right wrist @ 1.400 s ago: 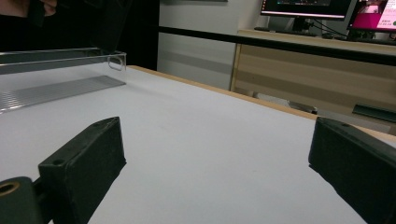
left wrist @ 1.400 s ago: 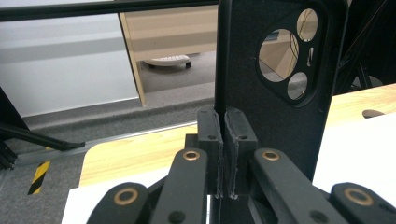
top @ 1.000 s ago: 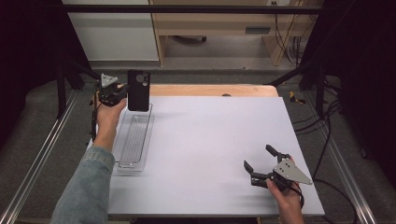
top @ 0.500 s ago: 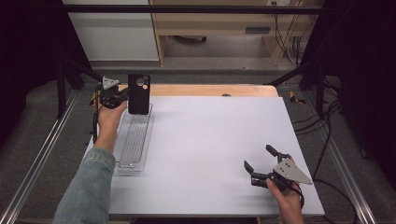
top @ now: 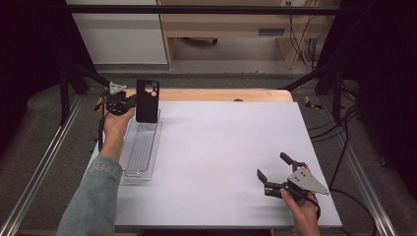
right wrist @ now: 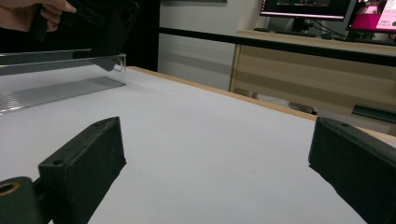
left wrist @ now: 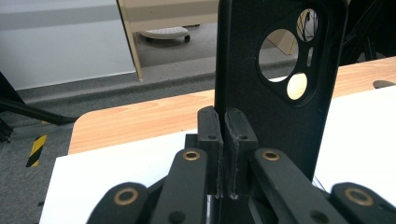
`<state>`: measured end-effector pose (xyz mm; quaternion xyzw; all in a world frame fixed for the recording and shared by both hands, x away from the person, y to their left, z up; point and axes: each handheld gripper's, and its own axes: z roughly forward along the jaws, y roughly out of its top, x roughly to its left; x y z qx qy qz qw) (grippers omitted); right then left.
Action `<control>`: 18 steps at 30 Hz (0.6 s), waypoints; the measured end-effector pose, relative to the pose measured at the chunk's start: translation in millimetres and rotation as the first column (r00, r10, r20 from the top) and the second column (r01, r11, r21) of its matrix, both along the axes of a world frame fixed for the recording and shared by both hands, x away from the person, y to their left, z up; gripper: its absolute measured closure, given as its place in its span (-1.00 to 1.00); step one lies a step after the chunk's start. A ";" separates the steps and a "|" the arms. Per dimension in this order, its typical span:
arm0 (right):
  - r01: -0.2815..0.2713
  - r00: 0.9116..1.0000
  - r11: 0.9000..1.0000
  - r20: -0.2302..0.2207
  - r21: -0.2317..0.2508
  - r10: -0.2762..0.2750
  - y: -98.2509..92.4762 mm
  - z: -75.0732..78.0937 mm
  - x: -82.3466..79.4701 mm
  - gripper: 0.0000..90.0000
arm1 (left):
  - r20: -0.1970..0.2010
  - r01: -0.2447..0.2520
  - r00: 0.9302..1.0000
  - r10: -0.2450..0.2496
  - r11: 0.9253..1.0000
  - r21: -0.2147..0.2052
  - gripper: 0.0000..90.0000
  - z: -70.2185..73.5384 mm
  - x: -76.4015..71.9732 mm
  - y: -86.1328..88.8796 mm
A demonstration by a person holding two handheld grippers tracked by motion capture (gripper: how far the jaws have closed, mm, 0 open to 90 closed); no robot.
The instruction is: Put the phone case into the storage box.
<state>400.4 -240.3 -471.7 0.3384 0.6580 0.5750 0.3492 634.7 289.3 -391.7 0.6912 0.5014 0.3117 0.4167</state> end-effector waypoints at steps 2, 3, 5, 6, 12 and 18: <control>0.001 1.000 1.000 0.000 0.001 -0.001 -0.2 0.1 -0.1 -0.91 | -0.003 0.001 1.000 -0.001 1.000 -0.001 0.92 -0.1 0.1 -0.4; 0.001 1.000 1.000 0.000 0.002 -0.001 -0.3 0.3 -0.2 -0.91 | -0.004 0.000 1.000 0.000 1.000 0.002 0.91 -0.1 0.1 -0.7; 0.001 1.000 1.000 0.001 0.001 -0.001 -0.5 0.4 -0.2 -0.91 | -0.005 0.000 1.000 0.000 1.000 0.001 0.91 -0.4 0.3 -0.7; 0.001 1.000 1.000 0.001 0.001 -0.001 -0.6 0.5 -0.3 -0.91 | -0.006 -0.002 1.000 0.002 1.000 0.000 0.91 -0.7 0.4 -0.5; 0.004 1.000 1.000 0.006 0.003 -0.004 -1.2 1.1 -0.6 -0.91 | -0.012 -0.006 1.000 0.006 1.000 0.005 0.91 -1.7 1.0 0.4; 0.005 1.000 1.000 0.003 0.004 -0.005 -1.4 1.2 -0.3 -0.91 | -0.011 -0.009 1.000 0.009 1.000 -0.011 0.91 -0.8 0.8 2.0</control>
